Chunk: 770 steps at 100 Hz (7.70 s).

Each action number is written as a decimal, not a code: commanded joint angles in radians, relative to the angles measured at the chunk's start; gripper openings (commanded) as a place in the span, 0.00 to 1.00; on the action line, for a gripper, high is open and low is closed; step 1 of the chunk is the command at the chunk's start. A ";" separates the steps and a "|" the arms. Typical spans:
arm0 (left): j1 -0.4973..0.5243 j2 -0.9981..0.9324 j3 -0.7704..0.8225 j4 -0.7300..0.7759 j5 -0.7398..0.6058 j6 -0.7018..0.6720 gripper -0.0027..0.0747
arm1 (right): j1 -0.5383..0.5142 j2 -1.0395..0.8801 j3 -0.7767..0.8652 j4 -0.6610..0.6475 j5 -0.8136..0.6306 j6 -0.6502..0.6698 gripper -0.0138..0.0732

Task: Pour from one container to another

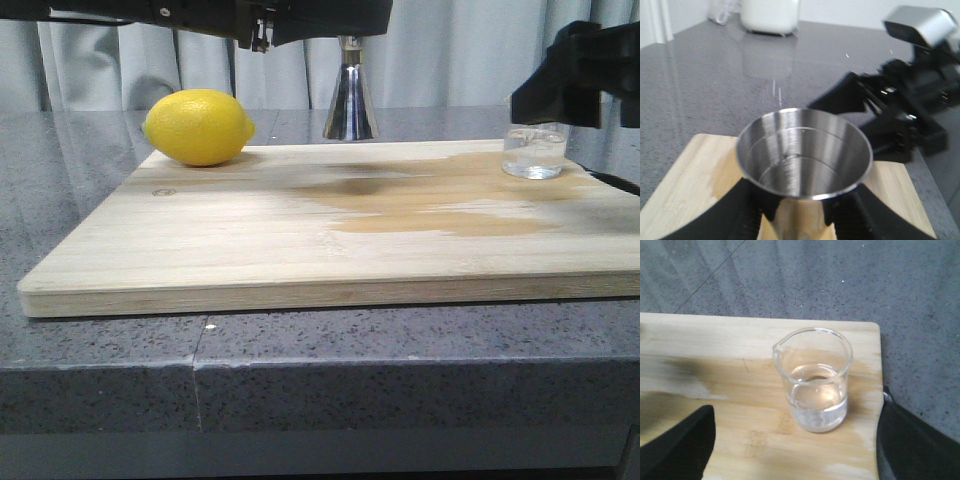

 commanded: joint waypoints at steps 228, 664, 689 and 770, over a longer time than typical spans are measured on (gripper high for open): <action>-0.040 -0.104 -0.031 -0.026 0.109 -0.017 0.32 | 0.115 -0.138 -0.571 -0.219 0.580 -0.007 0.50; -0.040 -0.104 -0.031 -0.026 0.109 -0.017 0.32 | 0.350 0.121 -0.976 -0.273 0.948 -1.085 0.50; -0.040 -0.104 -0.031 -0.026 0.109 -0.017 0.32 | 0.288 0.052 -0.976 -0.268 0.939 -0.716 0.50; -0.040 -0.104 -0.031 -0.026 0.107 -0.017 0.32 | -0.072 -0.142 -0.271 0.631 0.114 -0.661 0.50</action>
